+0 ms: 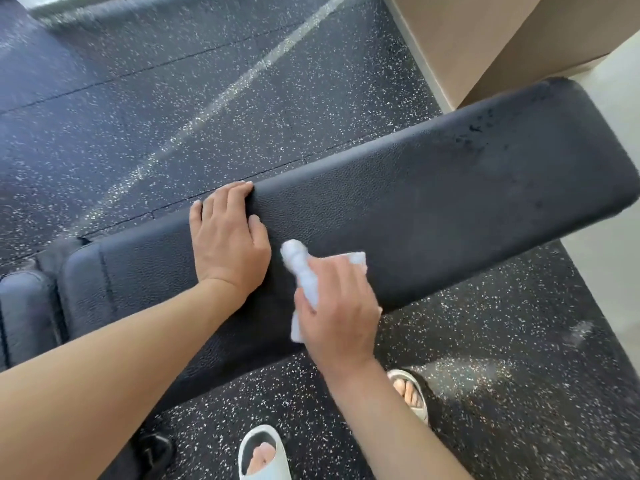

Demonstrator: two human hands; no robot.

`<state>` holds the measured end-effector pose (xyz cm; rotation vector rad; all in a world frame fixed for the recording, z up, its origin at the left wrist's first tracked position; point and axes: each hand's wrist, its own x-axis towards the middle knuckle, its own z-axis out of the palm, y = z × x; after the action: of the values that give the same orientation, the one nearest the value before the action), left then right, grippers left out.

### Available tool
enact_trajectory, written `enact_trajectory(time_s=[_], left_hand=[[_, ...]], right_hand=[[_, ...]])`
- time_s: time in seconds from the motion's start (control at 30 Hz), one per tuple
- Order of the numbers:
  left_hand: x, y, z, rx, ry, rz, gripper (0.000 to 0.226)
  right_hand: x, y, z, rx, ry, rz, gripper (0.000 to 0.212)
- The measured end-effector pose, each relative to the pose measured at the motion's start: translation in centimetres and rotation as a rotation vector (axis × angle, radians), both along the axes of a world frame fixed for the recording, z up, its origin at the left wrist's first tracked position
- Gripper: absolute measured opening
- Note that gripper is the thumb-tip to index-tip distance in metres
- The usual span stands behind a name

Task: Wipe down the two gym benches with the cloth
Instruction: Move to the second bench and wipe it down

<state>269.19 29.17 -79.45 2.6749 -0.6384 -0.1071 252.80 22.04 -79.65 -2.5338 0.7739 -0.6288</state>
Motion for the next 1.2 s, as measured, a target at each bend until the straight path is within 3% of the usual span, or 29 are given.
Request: enact_trajectory(time_s=[0.13, 0.3, 0.43, 0.53, 0.7, 0.83, 0.93, 1.07, 1.2], left_hand=[[0.1, 0.2, 0.2, -0.011, 0.022, -0.011, 0.052], [0.0, 0.3, 0.0, 0.049, -0.012, -0.031, 0.052], [-0.2, 0.1, -0.3, 0.062, -0.021, -0.032, 0.053], [-0.4, 0.1, -0.4, 0.068, -0.023, -0.029, 0.053], [-0.3, 0.1, -0.3, 0.085, -0.029, -0.026, 0.055], [-0.6, -0.3, 0.4, 0.164, -0.029, -0.058, 0.058], [-0.7, -0.7, 1.1, 0.216, -0.045, -0.175, 0.062], [-1.9, -3.6, 2.0, 0.23, -0.062, -0.349, 0.067], [-3.2, -9.8, 2.5, 0.221, -0.016, -0.329, 0.058]], right_hand=[[-0.5, 6.0, -0.6, 0.037, 0.035, 0.173, 0.02], [-1.4, -1.3, -0.4, -0.135, -0.008, 0.389, 0.015], [-2.1, -13.4, -0.4, -0.208, 0.007, 0.165, 0.006], [-2.4, -20.0, -0.2, -0.123, 0.111, -0.04, 0.02], [-1.3, -17.2, -0.6, -0.078, 0.11, -0.147, 0.02], [-1.0, -10.4, -0.7, -0.071, 0.057, 0.089, 0.015], [-1.3, -9.8, -0.5, -0.096, 0.007, 0.279, 0.011], [-2.7, -15.8, 0.0, -0.152, 0.006, 0.409, 0.009], [-5.0, -26.0, 0.7, -0.166, 0.071, 0.297, 0.01]])
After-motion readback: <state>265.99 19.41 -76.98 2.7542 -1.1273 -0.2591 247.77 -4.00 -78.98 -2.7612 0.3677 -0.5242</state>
